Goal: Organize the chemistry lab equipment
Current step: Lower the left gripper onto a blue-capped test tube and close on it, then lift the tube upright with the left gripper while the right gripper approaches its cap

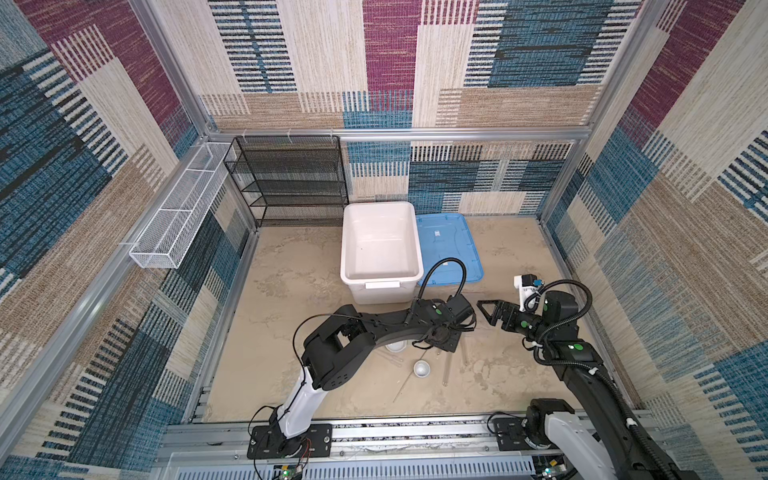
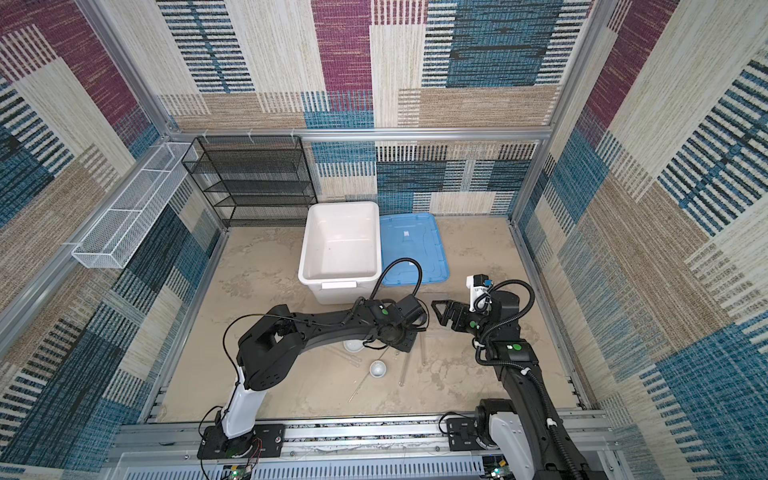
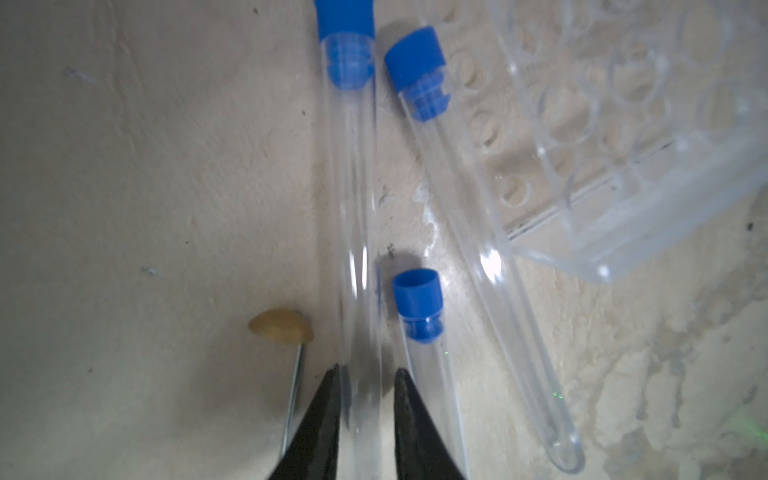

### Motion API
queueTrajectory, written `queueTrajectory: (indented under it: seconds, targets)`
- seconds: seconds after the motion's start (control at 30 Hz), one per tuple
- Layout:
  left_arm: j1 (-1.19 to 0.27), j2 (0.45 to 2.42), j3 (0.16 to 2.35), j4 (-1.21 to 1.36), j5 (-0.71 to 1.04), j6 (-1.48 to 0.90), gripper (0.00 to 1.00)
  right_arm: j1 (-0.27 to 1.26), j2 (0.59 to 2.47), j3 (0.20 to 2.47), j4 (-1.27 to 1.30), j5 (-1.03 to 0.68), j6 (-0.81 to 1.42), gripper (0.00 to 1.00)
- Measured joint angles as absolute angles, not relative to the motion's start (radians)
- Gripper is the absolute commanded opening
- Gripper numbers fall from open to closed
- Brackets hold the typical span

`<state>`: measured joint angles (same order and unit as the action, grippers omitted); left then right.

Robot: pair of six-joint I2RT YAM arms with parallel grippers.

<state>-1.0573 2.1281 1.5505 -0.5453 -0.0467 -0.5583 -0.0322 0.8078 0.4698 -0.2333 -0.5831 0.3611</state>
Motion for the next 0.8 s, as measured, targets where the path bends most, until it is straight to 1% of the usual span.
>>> queueTrajectory:
  seconds: [0.07, 0.13, 0.17, 0.2, 0.37, 0.53, 0.8]
  targets:
    - [-1.057, 2.133, 1.559, -0.548, -0.048, -0.558, 0.22, -0.032, 0.806, 0.470, -0.233, -0.580, 0.361, 0.95]
    - [-1.057, 2.135, 1.562, -0.554, -0.048, -0.558, 0.18, -0.032, 0.805, 0.470, -0.233, -0.576, 0.361, 0.95]
    - [-1.057, 2.135, 1.562, -0.555, -0.048, -0.559, 0.12, -0.032, 0.805, 0.470, -0.233, -0.576, 0.361, 0.95]
    - [-1.057, 2.135, 1.562, -0.555, -0.045, -0.559, 0.11, -0.032, 0.805, 0.470, -0.233, -0.575, 0.361, 0.95]
    - [-1.057, 2.127, 1.556, -0.550, -0.049, -0.558, 0.11, -0.032, 0.808, 0.470, -0.233, -0.575, 0.361, 0.95]
    - [-1.056, 2.089, 1.504, -0.526, -0.045, -0.558, 0.09, -0.032, 0.832, 0.483, -0.230, -0.576, 0.361, 0.95]
    - [-1.056, 1.972, 1.383, -0.384, -0.022, -0.553, 0.08, -0.032, 0.864, 0.491, -0.218, -0.580, 0.365, 0.95]
